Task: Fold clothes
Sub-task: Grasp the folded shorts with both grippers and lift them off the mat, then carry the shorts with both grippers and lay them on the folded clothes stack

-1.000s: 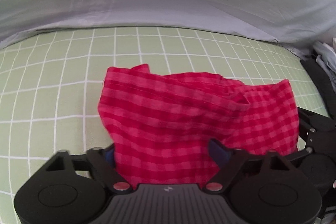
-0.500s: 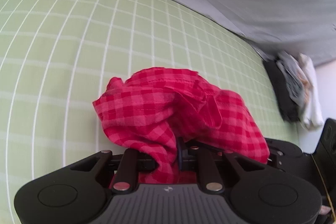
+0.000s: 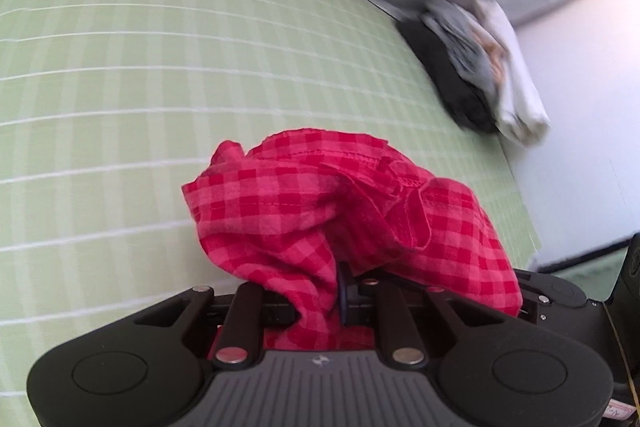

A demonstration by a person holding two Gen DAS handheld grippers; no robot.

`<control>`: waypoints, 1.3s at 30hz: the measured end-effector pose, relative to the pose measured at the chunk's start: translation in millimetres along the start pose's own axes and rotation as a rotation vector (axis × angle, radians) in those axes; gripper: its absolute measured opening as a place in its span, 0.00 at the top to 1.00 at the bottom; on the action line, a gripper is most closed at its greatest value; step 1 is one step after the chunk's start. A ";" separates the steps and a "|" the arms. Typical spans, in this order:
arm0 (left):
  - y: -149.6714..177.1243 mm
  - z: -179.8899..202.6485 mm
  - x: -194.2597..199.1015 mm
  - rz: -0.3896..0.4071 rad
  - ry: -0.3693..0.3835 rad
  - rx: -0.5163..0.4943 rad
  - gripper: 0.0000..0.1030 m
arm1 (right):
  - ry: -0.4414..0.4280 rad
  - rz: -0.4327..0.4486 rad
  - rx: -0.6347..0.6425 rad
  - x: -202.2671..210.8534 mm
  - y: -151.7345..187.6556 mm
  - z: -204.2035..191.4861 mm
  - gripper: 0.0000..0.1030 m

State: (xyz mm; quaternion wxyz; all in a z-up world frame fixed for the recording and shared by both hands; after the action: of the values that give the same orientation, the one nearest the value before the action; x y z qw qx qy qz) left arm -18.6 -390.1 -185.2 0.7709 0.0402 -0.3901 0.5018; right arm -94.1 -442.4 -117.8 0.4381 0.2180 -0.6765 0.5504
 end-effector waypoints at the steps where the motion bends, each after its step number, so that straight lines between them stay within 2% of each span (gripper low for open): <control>1: -0.5 11.1 -10.9 -0.010 0.003 -0.018 0.82 | 0.010 0.002 -0.018 3.7 5.1 13.4 0.85; 4: -7.0 44.6 -50.9 -0.031 0.015 -0.064 0.82 | 0.037 0.029 -0.052 12.3 17.5 60.3 0.85; 7: -11.4 96.6 -115.6 -0.059 0.018 -0.126 0.82 | 0.072 0.066 -0.072 16.0 27.6 119.5 0.85; 11: -14.7 183.0 -220.6 -0.070 0.013 -0.167 0.83 | 0.097 0.093 -0.110 15.2 43.4 243.0 0.85; 14: -23.5 263.1 -295.9 -0.103 0.074 -0.180 0.83 | 0.189 0.075 -0.062 29.1 42.8 338.5 0.85; 15: -30.7 293.6 -317.2 -0.108 0.076 -0.225 0.83 | 0.223 0.068 -0.043 34.6 42.1 370.2 0.85; 19: -67.8 397.1 -374.6 -0.086 0.082 -0.355 0.83 | 0.299 0.108 -0.025 68.7 15.7 473.8 0.85; 23: -130.4 451.9 -389.6 0.007 0.089 -0.375 0.83 | 0.318 0.204 -0.040 89.6 -38.8 548.0 0.85; 25: -164.4 463.8 -383.4 0.072 0.047 -0.394 0.83 | 0.281 0.274 -0.057 92.6 -72.2 570.6 0.85; 29: -229.5 467.5 -365.3 0.208 -0.048 -0.409 0.79 | 0.143 0.399 -0.127 75.6 -141.0 601.7 0.82; 30: -244.5 459.5 -363.8 0.239 -0.080 -0.413 0.74 | 0.115 0.420 -0.154 65.6 -157.0 608.1 0.77; 31: -259.5 451.4 -362.2 0.270 -0.112 -0.417 0.67 | 0.101 0.434 -0.183 53.2 -171.7 614.5 0.60; 32: -273.0 439.1 -364.5 0.298 -0.155 -0.414 0.63 | 0.094 0.446 -0.213 39.8 -185.6 620.8 0.51; 33: -286.5 426.7 -366.8 0.325 -0.197 -0.411 0.52 | 0.087 0.458 -0.242 26.4 -199.5 627.1 0.47; 34: -296.8 412.7 -367.2 0.359 -0.242 -0.375 0.49 | 0.093 0.462 -0.251 12.5 -212.0 630.4 0.47; 36: -313.7 386.7 -364.6 0.447 -0.340 -0.296 0.45 | 0.160 0.449 -0.224 -14.3 -230.1 629.3 0.45; 38: -319.7 370.3 -356.7 0.541 -0.398 -0.265 0.33 | 0.243 0.440 -0.183 -36.3 -244.1 626.3 0.28; 39: -320.6 365.0 -358.2 0.541 -0.413 -0.273 0.25 | 0.296 0.455 -0.155 -40.0 -246.3 623.3 0.18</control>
State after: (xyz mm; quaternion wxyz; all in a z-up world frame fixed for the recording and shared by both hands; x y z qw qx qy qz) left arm -34.1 -979.7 -56.7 0.5135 -0.0674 -0.5975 0.6122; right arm -101.6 -1106.7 -21.3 0.4128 -0.0565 -0.6768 0.6070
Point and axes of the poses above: each gripper's, at about its wrist camera, not at the fingertips, and x roughly against the way its jaws point, z to its right, y to its underside, the point moved 3 cm from there along -x, roughly the way its jaws point, and after that the axes turned 11 degrees about y, right-handed, at the moved point
